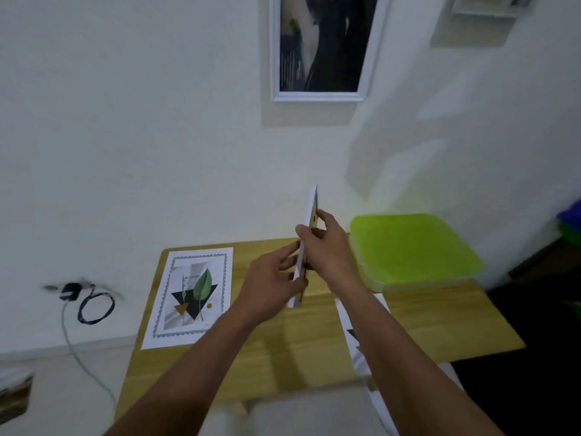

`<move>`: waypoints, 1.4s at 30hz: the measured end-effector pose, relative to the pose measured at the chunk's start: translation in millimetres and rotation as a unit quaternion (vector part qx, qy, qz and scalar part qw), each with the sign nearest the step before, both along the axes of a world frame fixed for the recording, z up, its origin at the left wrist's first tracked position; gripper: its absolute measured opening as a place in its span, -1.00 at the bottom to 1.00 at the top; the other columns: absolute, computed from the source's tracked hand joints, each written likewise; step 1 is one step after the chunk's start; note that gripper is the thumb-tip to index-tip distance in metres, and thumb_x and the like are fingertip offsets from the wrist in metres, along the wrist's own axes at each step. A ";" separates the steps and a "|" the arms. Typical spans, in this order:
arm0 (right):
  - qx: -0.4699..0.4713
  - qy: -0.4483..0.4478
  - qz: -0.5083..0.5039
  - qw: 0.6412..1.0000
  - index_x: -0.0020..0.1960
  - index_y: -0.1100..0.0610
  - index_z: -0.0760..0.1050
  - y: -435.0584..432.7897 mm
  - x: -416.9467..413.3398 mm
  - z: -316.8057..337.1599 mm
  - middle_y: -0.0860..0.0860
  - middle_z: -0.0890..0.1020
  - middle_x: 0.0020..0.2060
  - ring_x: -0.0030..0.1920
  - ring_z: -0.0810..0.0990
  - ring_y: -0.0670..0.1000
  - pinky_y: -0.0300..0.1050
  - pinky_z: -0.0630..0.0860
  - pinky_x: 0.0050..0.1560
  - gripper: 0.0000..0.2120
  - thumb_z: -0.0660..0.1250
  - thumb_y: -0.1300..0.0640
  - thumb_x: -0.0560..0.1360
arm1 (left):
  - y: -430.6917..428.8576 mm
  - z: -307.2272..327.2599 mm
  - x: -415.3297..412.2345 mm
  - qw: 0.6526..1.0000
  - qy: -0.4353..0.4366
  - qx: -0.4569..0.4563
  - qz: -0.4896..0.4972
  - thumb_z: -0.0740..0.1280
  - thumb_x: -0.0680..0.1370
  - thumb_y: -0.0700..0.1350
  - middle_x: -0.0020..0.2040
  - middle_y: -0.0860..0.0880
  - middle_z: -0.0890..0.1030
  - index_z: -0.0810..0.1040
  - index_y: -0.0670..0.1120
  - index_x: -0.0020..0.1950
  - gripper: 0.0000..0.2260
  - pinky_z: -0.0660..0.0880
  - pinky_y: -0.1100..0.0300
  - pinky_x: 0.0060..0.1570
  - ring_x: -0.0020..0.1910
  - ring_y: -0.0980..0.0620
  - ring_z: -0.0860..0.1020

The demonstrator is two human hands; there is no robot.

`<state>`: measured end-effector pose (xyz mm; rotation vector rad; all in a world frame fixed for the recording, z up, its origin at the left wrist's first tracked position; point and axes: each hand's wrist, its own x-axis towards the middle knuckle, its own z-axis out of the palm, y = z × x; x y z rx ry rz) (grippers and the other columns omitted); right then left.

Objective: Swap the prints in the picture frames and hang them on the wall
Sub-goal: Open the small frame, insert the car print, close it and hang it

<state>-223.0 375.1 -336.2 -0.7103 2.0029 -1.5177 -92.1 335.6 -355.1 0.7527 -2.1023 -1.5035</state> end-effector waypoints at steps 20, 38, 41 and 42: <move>-0.215 0.009 0.061 0.975 0.43 -0.29 0.32 -2.3 -13.3 116.3 -0.09 0.69 -0.14 -0.21 0.63 -0.17 -0.26 0.48 -0.16 -0.42 0.24 0.27 0.59 | -95.9 134.1 46.1 0.988 0.071 -0.070 0.118 0.47 0.49 -0.17 0.16 -0.04 0.60 0.22 0.21 0.53 -0.28 0.56 0.28 -0.17 -0.05 0.10 0.66; -0.265 0.289 0.149 0.908 0.56 -0.29 -0.03 -234.5 30.9 302.3 -0.06 0.21 0.55 0.41 0.36 0.03 -0.14 0.42 0.16 -0.20 0.33 0.24 0.58 | -303.0 306.4 106.0 0.904 0.179 -0.294 0.254 0.43 0.52 -0.19 0.10 -0.04 0.59 0.10 0.31 0.53 -0.23 0.62 0.01 0.00 -0.18 0.01 0.68; -0.267 0.301 0.133 0.906 0.55 -0.33 -0.03 -263.7 28.5 325.4 -0.01 0.29 0.50 0.35 0.42 0.06 -0.14 0.44 0.13 -0.20 0.32 0.23 0.58 | -333.3 327.0 100.9 0.896 0.191 -0.312 0.251 0.41 0.53 -0.20 0.12 -0.05 0.58 0.07 0.30 0.54 -0.22 0.63 0.08 -0.03 -0.16 0.03 0.68; -0.268 0.305 0.127 0.905 0.55 -0.33 -0.02 -272.5 27.9 332.8 0.00 0.31 0.48 0.34 0.42 0.04 -0.15 0.43 0.12 -0.20 0.32 0.24 0.58 | -342.7 332.9 98.6 0.893 0.194 -0.319 0.252 0.40 0.53 -0.19 0.11 -0.05 0.58 0.06 0.30 0.54 -0.23 0.63 0.10 -0.04 -0.16 0.04 0.68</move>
